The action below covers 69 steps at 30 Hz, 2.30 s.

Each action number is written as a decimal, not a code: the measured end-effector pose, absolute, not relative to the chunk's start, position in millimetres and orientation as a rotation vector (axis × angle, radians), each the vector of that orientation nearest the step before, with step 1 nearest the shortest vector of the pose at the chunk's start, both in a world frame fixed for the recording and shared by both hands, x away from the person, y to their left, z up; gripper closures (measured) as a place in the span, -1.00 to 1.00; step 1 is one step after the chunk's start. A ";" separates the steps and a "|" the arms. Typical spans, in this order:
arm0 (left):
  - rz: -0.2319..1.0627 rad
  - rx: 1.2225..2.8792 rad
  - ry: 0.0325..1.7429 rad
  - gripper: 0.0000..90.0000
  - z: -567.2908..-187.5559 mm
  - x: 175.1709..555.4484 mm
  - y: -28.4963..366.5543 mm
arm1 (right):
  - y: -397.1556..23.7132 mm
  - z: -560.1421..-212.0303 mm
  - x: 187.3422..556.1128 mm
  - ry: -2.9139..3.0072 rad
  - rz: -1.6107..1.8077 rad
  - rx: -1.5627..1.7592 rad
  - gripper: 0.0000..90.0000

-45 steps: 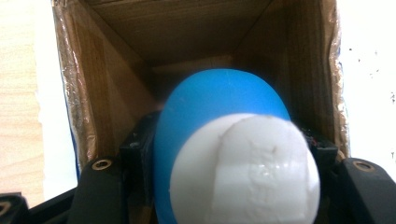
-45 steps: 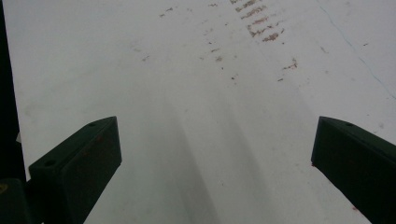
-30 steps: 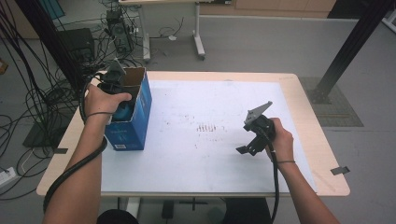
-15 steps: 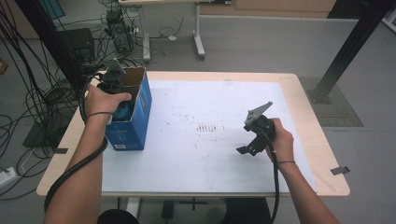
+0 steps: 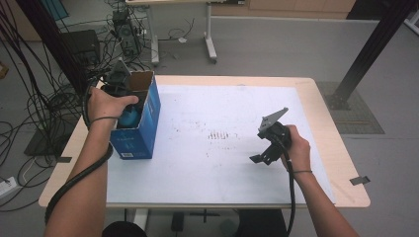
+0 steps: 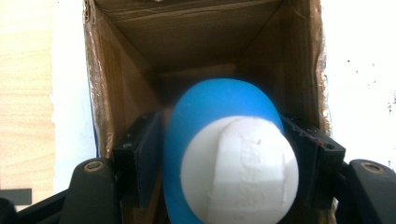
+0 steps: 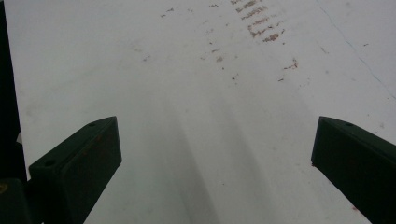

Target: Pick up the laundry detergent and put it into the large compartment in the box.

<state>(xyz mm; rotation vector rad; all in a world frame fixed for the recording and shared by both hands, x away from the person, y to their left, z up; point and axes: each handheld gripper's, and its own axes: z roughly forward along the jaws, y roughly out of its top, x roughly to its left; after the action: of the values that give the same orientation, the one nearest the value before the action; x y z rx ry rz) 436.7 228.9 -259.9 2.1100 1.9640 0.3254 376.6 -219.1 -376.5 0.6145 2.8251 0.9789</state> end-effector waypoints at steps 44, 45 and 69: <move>0.373 2.096 1.797 -0.76 -189.8 406.2 210.9 | -209.8 -366.8 376.4 2.821 0.980 0.573 -0.97; 0.373 2.096 1.797 -0.77 -189.8 406.2 210.9 | -209.8 -366.8 376.4 2.821 0.980 0.573 -0.97; 0.323 2.219 1.515 -0.80 -151.3 384.7 140.0 | -215.2 -363.2 375.4 2.809 0.980 0.586 -0.97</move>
<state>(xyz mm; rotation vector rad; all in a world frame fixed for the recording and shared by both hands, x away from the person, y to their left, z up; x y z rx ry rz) 384.7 140.0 -151.3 2.2194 1.5154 0.3225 375.4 -215.2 -363.2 0.5863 2.8087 0.9801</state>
